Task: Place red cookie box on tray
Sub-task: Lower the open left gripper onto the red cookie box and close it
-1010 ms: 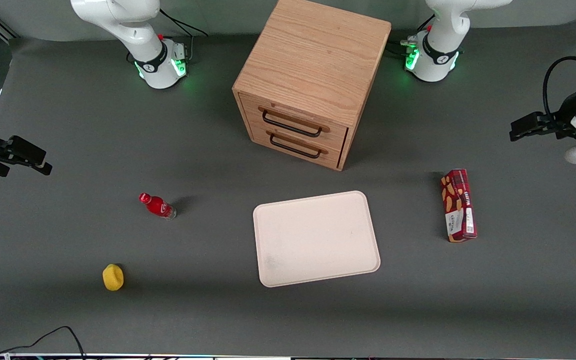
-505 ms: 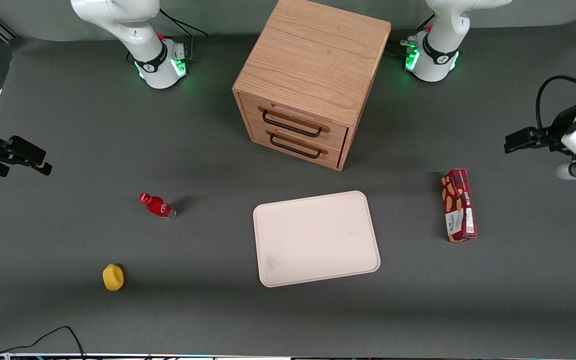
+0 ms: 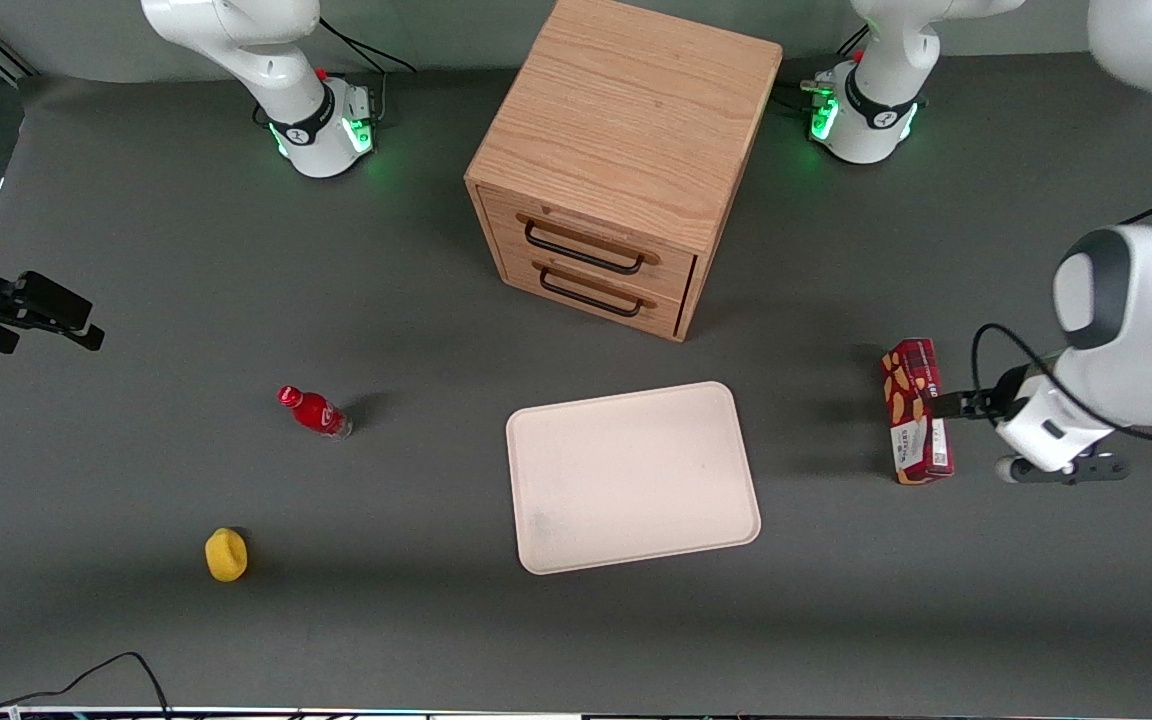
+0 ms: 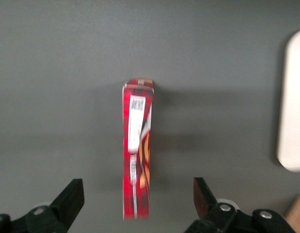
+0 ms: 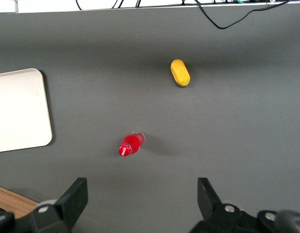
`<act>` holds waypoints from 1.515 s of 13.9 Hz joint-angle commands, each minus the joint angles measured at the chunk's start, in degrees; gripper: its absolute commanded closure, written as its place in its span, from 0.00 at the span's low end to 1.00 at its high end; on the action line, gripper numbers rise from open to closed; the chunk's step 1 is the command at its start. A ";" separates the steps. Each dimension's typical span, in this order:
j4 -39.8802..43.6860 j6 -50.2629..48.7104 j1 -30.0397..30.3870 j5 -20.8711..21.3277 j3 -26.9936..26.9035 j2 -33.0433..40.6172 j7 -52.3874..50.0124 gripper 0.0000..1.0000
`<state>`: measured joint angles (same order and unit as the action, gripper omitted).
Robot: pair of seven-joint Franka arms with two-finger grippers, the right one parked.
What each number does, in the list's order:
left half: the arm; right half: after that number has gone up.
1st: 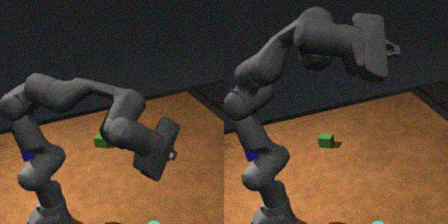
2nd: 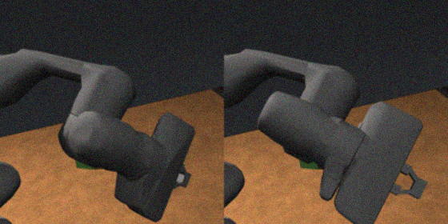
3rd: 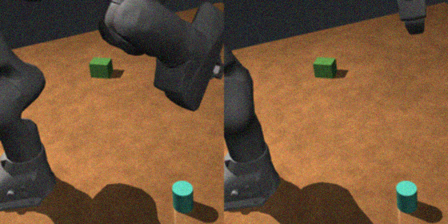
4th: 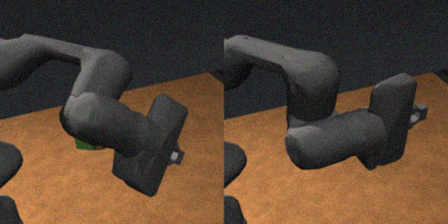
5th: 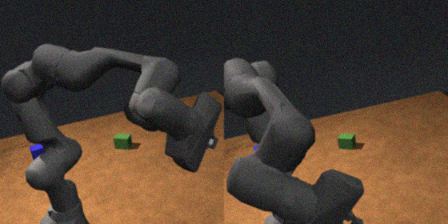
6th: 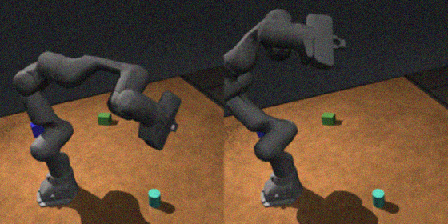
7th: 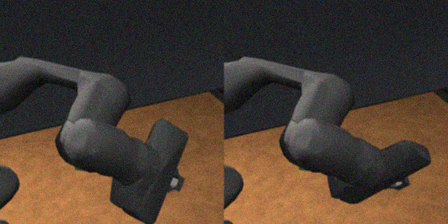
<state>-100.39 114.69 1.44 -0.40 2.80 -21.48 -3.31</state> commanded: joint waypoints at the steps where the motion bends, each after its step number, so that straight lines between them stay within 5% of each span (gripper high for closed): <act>1: -8.76 8.61 1.46 0.48 0.01 0.32 0.77 0.00; 3: -8.85 8.36 1.46 0.48 0.01 -0.49 0.85 0.00; 4: -8.85 8.44 1.20 0.48 0.01 -0.92 0.85 0.08; 6: -8.85 8.97 0.32 0.57 0.01 -1.98 0.59 0.30; 9: -8.59 8.88 0.32 1.53 0.10 -2.42 0.94 0.88; 10: -8.50 8.97 -0.03 2.50 0.10 -2.86 0.85 0.98; 14: -4.57 7.40 -0.82 2.86 0.27 -3.30 0.24 1.00; 18: 18.24 -16.64 -5.82 0.23 0.63 -8.11 -7.28 1.00; 21: 28.66 -19.51 -13.28 -3.12 0.54 -14.18 -20.28 1.00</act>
<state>-81.01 97.81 -6.55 -2.24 4.15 -28.50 -15.65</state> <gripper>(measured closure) 0.947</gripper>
